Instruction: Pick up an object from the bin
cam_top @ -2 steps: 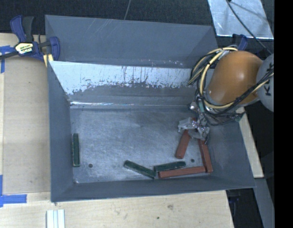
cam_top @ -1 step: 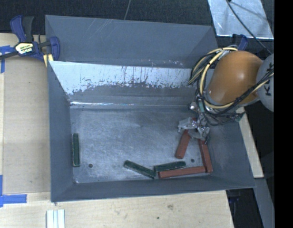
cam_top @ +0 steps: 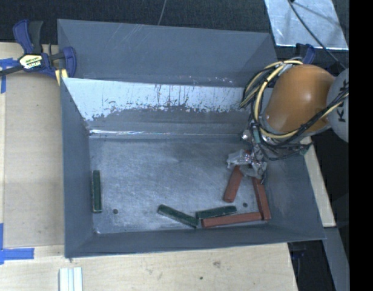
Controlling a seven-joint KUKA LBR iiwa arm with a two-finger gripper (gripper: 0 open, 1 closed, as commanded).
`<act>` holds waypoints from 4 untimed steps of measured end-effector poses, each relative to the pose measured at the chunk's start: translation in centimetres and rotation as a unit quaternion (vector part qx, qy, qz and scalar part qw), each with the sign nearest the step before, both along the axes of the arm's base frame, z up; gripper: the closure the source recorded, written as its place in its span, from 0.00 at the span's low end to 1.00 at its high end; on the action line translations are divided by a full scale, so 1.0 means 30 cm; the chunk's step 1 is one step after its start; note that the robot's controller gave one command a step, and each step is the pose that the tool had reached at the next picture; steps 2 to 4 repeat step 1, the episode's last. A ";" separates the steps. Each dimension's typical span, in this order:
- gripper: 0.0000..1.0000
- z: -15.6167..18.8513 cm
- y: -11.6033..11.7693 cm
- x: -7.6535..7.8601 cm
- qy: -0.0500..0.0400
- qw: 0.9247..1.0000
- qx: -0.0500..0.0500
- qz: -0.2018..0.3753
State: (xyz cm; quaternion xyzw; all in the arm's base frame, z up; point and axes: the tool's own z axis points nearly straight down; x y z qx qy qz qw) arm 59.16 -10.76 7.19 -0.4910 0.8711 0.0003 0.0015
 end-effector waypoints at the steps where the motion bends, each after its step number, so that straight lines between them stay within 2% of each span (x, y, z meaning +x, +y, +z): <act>1: 1.00 0.019 0.001 -0.003 0.001 1.000 0.000 0.000; 4: 1.00 0.019 0.001 -0.003 0.001 1.000 0.000 0.000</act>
Offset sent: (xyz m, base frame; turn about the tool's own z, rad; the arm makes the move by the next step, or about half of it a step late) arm 0.0001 0.0000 0.0172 0.0000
